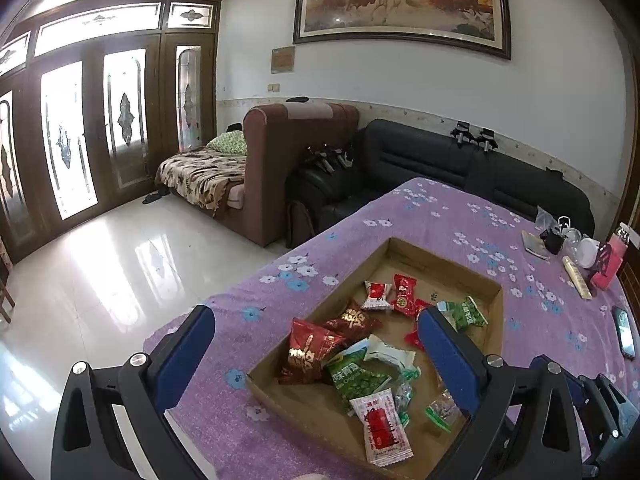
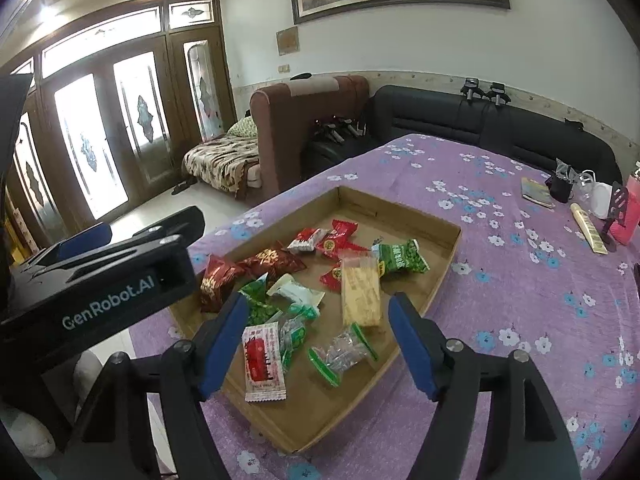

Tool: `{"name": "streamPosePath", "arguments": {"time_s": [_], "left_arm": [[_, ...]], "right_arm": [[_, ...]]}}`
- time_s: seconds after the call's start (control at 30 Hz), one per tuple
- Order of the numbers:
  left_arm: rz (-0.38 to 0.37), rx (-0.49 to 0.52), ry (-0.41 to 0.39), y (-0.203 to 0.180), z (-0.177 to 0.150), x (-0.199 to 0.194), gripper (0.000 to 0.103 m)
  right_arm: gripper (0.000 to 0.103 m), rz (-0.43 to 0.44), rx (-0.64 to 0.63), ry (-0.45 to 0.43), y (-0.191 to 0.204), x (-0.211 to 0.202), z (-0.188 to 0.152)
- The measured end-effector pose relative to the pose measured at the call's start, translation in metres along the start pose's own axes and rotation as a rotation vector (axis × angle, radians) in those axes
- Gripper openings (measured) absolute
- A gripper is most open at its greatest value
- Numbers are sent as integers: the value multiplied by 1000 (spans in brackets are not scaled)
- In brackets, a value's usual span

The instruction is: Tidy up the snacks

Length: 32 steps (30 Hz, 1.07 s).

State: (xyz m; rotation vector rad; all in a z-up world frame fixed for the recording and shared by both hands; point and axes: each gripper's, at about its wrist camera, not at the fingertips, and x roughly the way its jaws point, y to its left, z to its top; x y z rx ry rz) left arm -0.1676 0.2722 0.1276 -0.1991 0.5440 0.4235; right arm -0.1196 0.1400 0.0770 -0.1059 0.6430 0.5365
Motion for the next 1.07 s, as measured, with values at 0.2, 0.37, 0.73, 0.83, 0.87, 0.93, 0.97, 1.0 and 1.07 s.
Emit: {"name": "streamPosePath", "arguments": {"time_s": [0.2, 0.37, 0.73, 0.83, 0.87, 0.93, 0.97, 1.0, 1.07], "left_arm": [[-8, -28, 25, 13, -3, 6, 103], [-25, -44, 54, 20, -5, 14, 103], [-57, -67, 85, 27, -7, 20, 103], [-59, -70, 82, 28, -7, 19, 103], [-61, -71, 81, 28, -7, 18, 103], [-64, -67, 78, 29, -7, 17, 103], [-65, -65, 77, 28, -7, 16, 103], [-69, -66, 77, 28, -7, 14, 103], [-79, -63, 80, 26, -6, 12, 103]], "right_arm": [[73, -5, -24, 16, 7, 5, 0], [73, -20, -17, 34, 8, 8, -1], [73, -25, -25, 53, 14, 12, -1], [73, -20, -36, 52, 17, 11, -1], [73, -19, -40, 52, 18, 11, -1], [73, -16, -42, 51, 20, 10, -2], [73, -15, -41, 50, 19, 10, -2], [73, -15, -39, 50, 19, 10, -2], [73, -13, -27, 47, 18, 8, -2]]}}
